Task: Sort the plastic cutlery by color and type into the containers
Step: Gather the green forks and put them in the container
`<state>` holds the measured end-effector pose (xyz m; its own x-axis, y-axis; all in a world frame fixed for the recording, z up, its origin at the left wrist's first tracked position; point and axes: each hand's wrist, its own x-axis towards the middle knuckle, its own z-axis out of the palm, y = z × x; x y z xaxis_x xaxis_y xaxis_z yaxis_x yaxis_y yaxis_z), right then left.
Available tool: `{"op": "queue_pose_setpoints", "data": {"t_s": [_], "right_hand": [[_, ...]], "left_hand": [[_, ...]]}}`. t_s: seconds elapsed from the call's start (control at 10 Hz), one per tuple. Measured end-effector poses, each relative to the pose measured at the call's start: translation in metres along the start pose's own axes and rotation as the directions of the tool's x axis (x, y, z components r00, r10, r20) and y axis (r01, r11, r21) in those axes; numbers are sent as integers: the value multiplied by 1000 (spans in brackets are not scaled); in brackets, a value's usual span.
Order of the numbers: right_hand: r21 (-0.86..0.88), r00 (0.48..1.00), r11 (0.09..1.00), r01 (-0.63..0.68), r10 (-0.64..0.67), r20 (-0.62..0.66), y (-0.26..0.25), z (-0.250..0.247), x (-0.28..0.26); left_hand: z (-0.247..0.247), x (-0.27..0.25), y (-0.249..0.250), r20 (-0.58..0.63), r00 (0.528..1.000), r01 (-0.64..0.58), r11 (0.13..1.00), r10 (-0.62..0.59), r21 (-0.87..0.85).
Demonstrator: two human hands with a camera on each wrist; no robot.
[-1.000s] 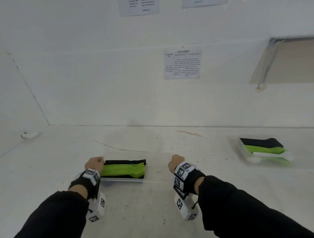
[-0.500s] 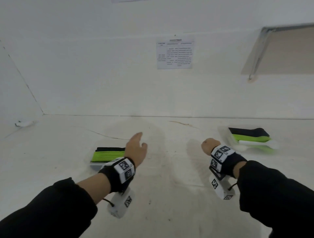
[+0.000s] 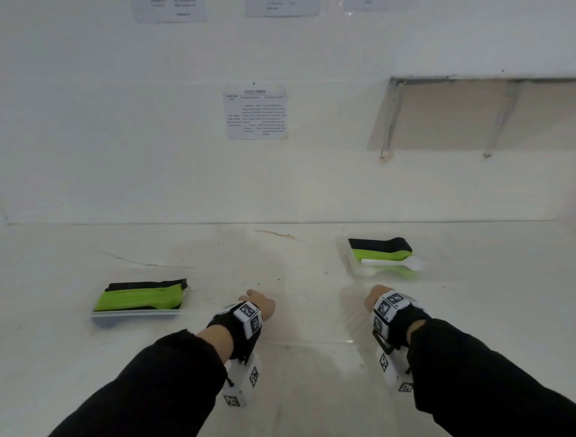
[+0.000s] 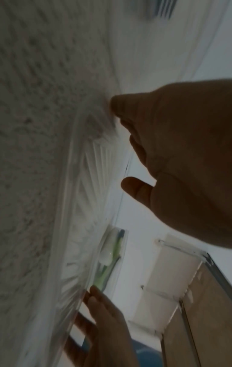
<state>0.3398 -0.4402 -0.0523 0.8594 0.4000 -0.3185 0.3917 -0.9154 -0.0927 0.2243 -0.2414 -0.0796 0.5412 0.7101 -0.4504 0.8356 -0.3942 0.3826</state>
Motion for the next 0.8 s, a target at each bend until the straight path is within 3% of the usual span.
{"op": "queue_pose_setpoints", "data": {"t_s": [0.1,0.3,0.4,0.5,0.6,0.7,0.8], "right_hand": [[258,987,954,-155,138,82,-2,-2,-1],[110,999,994,-23,26,-34,6,-5,13],[333,985,943,9,48,-164,8,-25,13],[529,918,844,90,135,-372,4,-45,10],[565,821,786,251,137,-555,-11,-50,8],[588,796,717,375,76,-600,-45,-44,4],[727,816,498,473,65,-575,-92,-24,-5]], "left_hand": [[3,-1,-3,-2,999,-39,998,39,-48],[-4,-4,-19,-106,992,-89,978,70,-189],[-16,-10,-30,-219,964,-218,923,152,-316],[-28,-16,-41,-435,872,-429,781,226,-454],[-53,-24,-54,-626,744,-575,701,233,-422],[-85,-29,-79,-741,653,-583,728,157,-360],[-113,-20,-114,-731,679,-583,652,65,-484]]}}
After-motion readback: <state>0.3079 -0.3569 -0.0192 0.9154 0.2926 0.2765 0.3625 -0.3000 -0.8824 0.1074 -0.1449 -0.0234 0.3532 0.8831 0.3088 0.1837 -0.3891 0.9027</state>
